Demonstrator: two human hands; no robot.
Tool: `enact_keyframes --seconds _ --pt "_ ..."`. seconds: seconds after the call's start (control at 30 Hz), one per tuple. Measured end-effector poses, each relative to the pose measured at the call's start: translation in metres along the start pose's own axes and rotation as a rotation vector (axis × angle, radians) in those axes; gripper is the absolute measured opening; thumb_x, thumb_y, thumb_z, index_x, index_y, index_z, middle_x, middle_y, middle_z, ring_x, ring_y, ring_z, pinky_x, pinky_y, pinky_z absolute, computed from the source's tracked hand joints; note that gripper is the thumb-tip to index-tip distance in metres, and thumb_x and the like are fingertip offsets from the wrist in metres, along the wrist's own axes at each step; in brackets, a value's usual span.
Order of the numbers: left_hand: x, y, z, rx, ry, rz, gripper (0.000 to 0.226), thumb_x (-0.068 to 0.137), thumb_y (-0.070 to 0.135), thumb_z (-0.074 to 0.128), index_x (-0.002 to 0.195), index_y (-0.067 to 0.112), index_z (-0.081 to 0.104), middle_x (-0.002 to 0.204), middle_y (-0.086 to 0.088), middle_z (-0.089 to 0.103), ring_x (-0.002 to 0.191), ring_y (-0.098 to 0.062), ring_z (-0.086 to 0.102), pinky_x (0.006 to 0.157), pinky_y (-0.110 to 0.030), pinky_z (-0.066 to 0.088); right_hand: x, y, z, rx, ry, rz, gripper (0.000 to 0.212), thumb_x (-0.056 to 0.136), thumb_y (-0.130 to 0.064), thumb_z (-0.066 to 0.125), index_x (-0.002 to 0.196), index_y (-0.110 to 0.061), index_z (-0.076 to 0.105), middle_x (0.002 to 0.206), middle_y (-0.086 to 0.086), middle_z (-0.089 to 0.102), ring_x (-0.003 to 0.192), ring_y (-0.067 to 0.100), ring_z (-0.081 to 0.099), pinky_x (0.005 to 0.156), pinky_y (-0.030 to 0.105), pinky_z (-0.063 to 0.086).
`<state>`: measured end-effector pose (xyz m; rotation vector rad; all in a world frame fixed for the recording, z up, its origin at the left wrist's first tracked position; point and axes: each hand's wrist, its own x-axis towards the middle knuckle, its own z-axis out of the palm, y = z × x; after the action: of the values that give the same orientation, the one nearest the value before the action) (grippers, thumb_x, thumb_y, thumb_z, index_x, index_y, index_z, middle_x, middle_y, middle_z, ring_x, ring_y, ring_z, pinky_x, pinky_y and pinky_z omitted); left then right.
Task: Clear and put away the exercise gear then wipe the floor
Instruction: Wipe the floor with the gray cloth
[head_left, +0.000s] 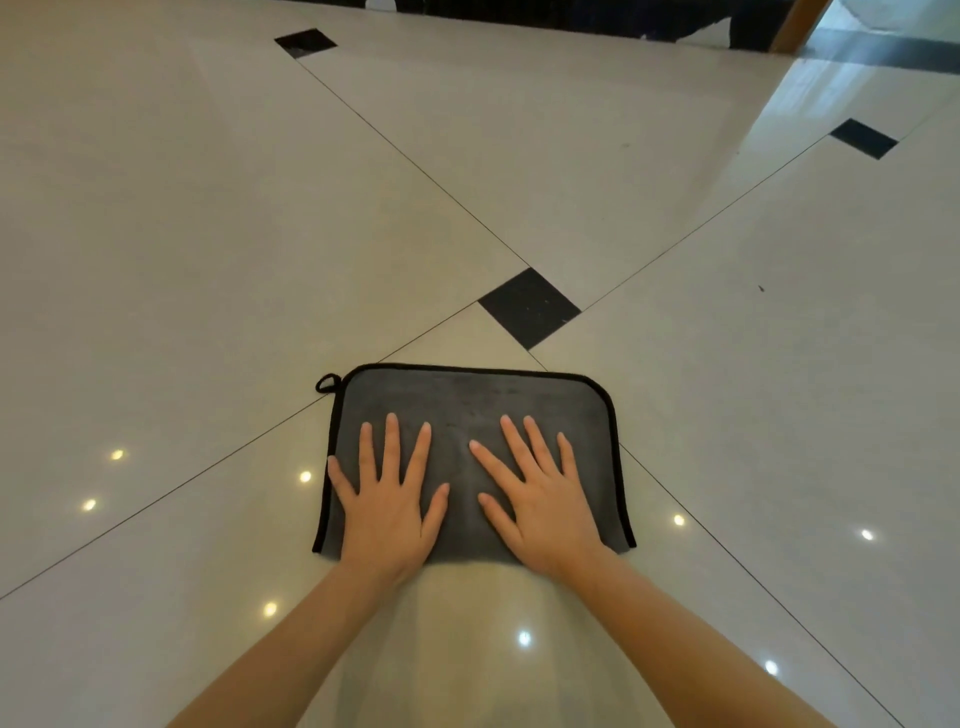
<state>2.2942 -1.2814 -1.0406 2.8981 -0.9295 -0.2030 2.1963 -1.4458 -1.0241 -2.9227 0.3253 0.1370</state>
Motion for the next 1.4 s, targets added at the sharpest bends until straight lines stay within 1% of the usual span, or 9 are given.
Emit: enact_keyframes --seconds 0.1,0.27,0.43,0.53,0.67,0.83,0.93,1.23,1.4 --pt "0.036 0.002 -0.003 0.007 0.013 0.009 0.067 0.092 0.059 0.001 0.148 0.026 0.014 0.154 -0.014 0.022 0.141 -0.039 0.017 0.104 -0.065 0.008 0.031 0.010 -0.004 0.028 0.022 0.012 0.058 0.093 -0.060 0.012 0.147 -0.040 0.007 0.159 0.001 0.002 0.145 0.023 -0.007 0.115 0.044 -0.009" --pt "0.088 0.006 -0.010 0.000 0.039 0.017 0.070 0.082 0.061 -0.001 0.146 0.033 -0.006 0.158 -0.007 -0.003 0.144 -0.032 -0.008 0.108 -0.060 -0.008 0.075 0.027 -0.011 0.030 0.045 0.051 0.060 0.091 -0.058 0.010 0.147 -0.039 0.004 0.159 0.001 -0.001 0.145 0.022 -0.009 0.115 0.044 -0.009" --pt "0.144 0.013 -0.019 0.001 0.029 0.027 0.077 0.076 0.063 -0.009 0.147 0.035 -0.009 0.158 -0.005 -0.011 0.143 -0.030 -0.015 0.109 -0.059 -0.011 0.122 0.050 -0.019 -0.014 0.045 0.072 0.064 0.087 -0.059 0.000 0.147 -0.040 -0.001 0.159 0.000 -0.004 0.145 0.021 -0.010 0.116 0.044 -0.007" --pt "0.175 0.017 -0.022 -0.005 0.041 0.037 0.070 0.082 0.062 0.000 0.147 0.036 -0.008 0.158 -0.004 -0.011 0.143 -0.030 -0.014 0.109 -0.060 -0.010 0.149 0.063 -0.024 -0.019 0.057 0.074 0.064 0.086 -0.059 -0.001 0.148 -0.039 0.001 0.159 0.000 -0.003 0.145 0.021 -0.009 0.116 0.045 -0.006" --pt "0.205 0.018 -0.025 -0.002 0.059 0.039 0.061 0.094 0.057 0.017 0.148 0.036 -0.005 0.158 -0.004 -0.010 0.144 -0.029 -0.014 0.109 -0.060 -0.009 0.177 0.075 -0.030 -0.020 0.064 0.084 0.065 0.089 -0.056 0.007 0.149 -0.033 0.001 0.159 0.000 -0.001 0.146 0.020 -0.007 0.117 0.045 -0.005" --pt "0.226 0.021 -0.027 -0.006 0.060 0.032 0.062 0.094 0.056 0.021 0.149 0.035 0.000 0.158 -0.005 -0.006 0.144 -0.030 -0.011 0.109 -0.061 -0.008 0.203 0.087 -0.034 -0.051 0.065 0.037 0.069 0.088 -0.056 0.003 0.150 -0.027 0.002 0.159 0.000 0.002 0.146 0.020 -0.004 0.117 0.045 -0.003" --pt "0.234 0.022 -0.030 0.002 0.045 0.030 0.063 0.094 0.057 0.021 0.149 0.035 0.001 0.159 -0.005 -0.005 0.144 -0.031 -0.010 0.109 -0.061 -0.007 0.210 0.089 -0.037 -0.064 0.041 0.020 0.058 0.097 -0.049 0.013 0.150 -0.028 0.002 0.159 0.000 -0.001 0.146 0.021 -0.006 0.116 0.044 -0.003" --pt "0.238 0.023 -0.057 0.062 -0.166 0.044 0.067 0.093 0.058 0.028 0.149 0.032 0.003 0.158 -0.008 0.000 0.144 -0.033 0.001 0.115 -0.053 0.008 0.216 0.080 -0.056 -0.080 -0.176 0.073 0.057 0.101 -0.043 0.018 0.150 -0.026 -0.004 0.159 0.002 -0.009 0.145 0.024 -0.008 0.117 0.045 0.001" --pt "0.209 0.023 -0.060 0.057 -0.213 0.078 0.069 0.093 0.058 0.032 0.150 0.031 0.004 0.158 -0.007 0.000 0.144 -0.032 0.001 0.115 -0.050 0.011 0.194 0.072 -0.060 -0.072 -0.228 0.050 0.056 0.101 -0.040 0.021 0.150 -0.026 -0.003 0.159 0.002 -0.008 0.145 0.025 -0.006 0.117 0.044 0.003"
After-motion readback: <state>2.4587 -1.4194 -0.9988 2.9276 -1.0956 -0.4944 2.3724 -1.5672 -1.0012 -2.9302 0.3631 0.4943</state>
